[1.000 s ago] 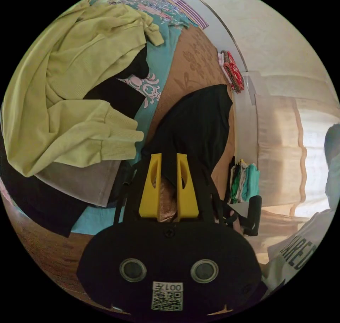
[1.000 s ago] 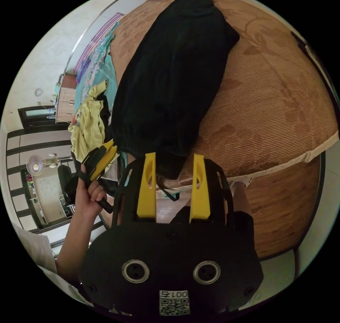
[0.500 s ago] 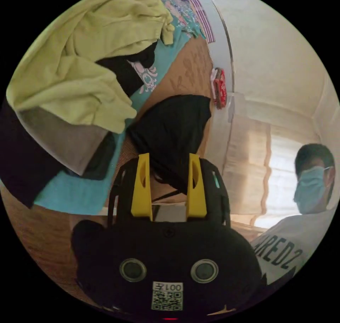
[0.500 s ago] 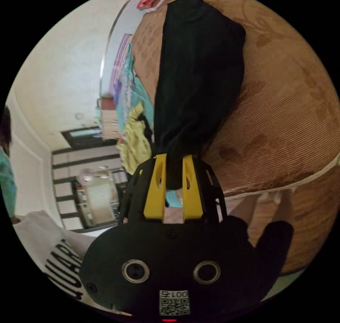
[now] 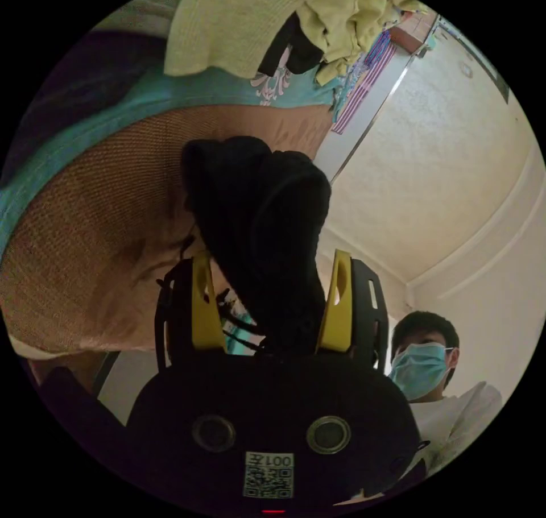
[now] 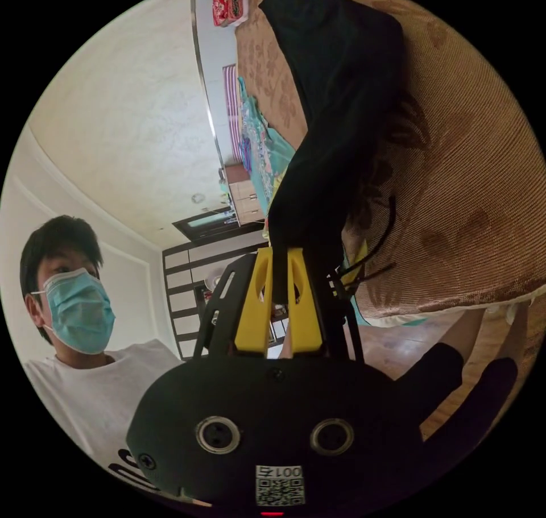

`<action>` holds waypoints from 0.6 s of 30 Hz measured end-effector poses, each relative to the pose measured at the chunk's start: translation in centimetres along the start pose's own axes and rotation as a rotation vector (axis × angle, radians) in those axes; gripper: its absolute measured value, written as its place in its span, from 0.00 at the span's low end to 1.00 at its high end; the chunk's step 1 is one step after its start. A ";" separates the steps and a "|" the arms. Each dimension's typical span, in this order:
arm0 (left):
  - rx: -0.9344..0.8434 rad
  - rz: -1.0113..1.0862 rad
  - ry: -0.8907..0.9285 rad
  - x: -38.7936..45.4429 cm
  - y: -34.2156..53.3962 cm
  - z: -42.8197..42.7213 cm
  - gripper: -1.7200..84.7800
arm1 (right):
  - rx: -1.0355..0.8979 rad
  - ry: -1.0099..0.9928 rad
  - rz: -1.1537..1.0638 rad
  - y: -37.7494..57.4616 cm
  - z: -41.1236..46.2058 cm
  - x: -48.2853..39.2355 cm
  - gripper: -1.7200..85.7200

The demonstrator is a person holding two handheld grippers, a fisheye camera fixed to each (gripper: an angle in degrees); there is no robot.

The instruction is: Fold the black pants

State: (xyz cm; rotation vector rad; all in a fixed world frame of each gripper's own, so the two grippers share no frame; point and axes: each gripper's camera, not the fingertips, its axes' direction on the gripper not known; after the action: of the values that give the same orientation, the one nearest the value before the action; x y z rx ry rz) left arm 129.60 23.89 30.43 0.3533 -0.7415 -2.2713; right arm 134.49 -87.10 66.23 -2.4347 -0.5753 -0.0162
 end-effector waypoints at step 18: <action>-0.223 0.062 -0.614 17.4 10.4 2.6 0.06 | -0.479 0.073 0.119 7.8 -7.3 5.6 0.02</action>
State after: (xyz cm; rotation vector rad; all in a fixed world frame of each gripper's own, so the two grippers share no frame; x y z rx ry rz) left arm 121.80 6.65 38.17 -0.4887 -0.7640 -2.3833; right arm 143.66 -94.61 68.45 -2.9141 -0.4277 -0.2145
